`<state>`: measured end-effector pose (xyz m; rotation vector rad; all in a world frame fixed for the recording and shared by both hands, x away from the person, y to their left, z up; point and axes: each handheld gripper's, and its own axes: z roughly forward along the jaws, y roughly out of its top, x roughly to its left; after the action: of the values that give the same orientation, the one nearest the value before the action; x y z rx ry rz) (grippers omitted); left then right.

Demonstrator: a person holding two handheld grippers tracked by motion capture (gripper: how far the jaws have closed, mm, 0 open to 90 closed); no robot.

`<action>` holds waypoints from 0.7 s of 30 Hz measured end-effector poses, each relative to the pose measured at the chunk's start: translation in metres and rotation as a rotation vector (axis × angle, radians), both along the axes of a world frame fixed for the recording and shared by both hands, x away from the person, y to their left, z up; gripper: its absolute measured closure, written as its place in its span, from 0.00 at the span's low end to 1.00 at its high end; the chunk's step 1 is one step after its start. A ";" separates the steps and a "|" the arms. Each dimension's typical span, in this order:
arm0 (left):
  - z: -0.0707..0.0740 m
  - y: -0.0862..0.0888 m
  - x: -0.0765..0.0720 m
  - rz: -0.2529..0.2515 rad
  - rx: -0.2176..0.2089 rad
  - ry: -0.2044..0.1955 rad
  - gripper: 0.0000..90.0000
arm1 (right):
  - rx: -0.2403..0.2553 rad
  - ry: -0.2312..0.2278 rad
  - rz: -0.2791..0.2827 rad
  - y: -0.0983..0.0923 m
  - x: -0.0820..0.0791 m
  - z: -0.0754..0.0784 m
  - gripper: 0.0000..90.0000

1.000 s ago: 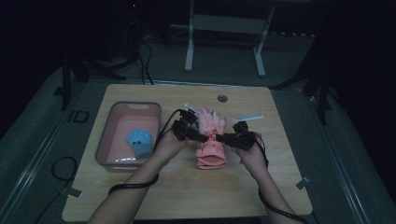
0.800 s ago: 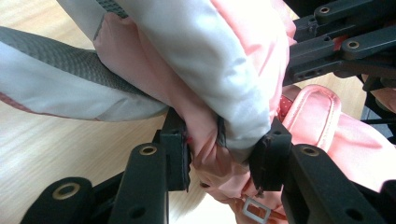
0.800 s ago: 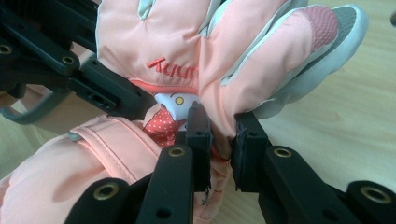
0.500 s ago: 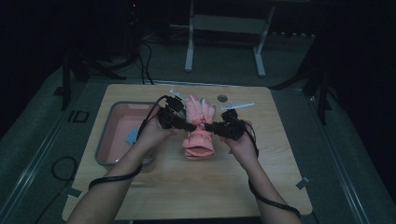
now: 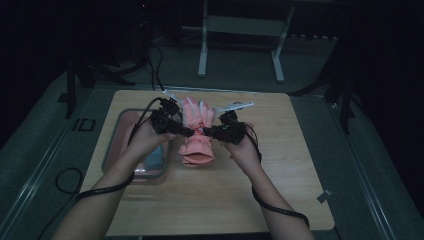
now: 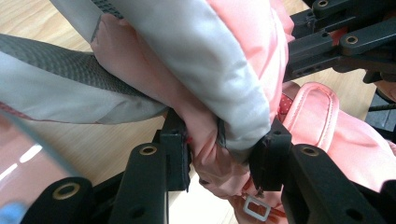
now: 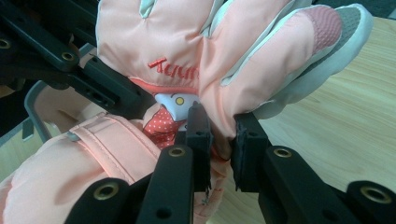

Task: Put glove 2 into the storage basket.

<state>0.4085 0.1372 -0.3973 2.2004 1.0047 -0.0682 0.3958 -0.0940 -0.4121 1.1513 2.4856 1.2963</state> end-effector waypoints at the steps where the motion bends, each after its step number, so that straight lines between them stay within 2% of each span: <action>1: 0.001 0.004 0.000 0.003 0.005 -0.001 0.71 | 0.000 0.000 0.002 0.003 0.000 0.001 0.88; 8: 0.013 0.035 -0.003 0.037 0.014 -0.013 0.71 | 0.011 -0.010 0.026 0.035 0.004 0.009 0.88; 12: 0.017 0.055 -0.003 0.053 0.026 -0.005 0.71 | 0.016 -0.010 0.034 0.053 0.006 0.012 0.88; 21: 0.011 0.106 -0.004 0.098 0.036 0.026 0.71 | 0.034 0.017 0.061 0.105 0.013 0.006 0.88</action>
<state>0.4043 0.2434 -0.3862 2.1837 1.1350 -0.0350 0.4085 0.0106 -0.4065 1.1064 2.5392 1.3551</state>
